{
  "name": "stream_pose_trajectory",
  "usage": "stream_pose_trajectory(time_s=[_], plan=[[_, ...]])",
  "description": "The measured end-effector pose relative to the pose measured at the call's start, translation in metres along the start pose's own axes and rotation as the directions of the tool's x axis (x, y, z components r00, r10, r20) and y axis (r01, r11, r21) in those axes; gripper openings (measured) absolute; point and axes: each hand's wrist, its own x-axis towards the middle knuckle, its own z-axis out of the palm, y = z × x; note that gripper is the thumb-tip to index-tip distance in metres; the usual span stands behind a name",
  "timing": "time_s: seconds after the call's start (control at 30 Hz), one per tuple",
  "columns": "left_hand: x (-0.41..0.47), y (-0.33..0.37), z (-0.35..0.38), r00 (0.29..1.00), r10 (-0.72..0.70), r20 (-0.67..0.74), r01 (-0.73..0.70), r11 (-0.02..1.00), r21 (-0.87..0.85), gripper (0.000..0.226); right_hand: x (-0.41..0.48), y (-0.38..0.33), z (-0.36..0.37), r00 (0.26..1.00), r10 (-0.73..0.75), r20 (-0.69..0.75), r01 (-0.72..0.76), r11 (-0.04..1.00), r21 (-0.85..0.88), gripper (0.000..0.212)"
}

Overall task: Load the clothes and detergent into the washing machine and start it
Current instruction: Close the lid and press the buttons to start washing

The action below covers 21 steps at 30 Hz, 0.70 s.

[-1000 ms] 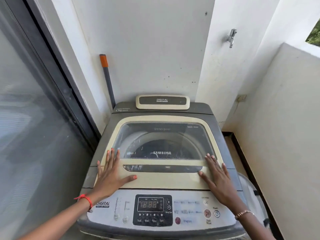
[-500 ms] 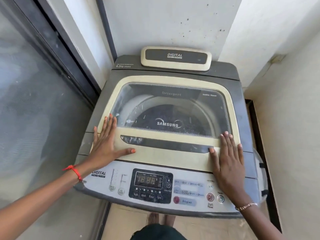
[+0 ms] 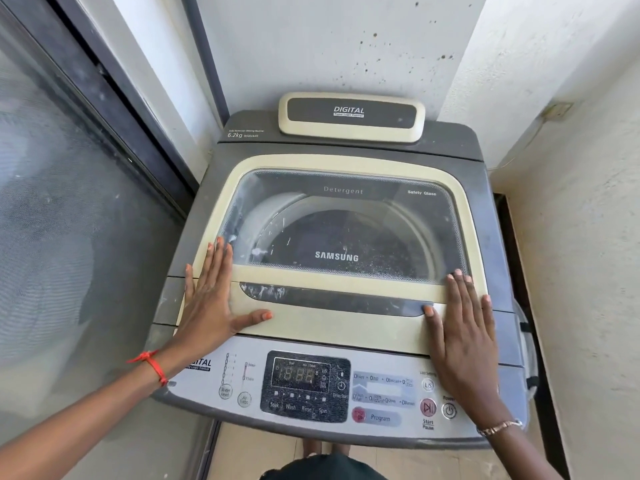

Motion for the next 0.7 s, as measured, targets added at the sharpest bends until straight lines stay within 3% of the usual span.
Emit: stream_pose_trajectory(time_s=[0.7], plan=[[-0.0001,-0.0006,0.0023,0.999,0.003,-0.032,-0.004,1.000,-0.011,0.131,0.0002,0.0020,0.0020,1.000,0.013,-0.008,-0.013,1.000,-0.018,0.065]])
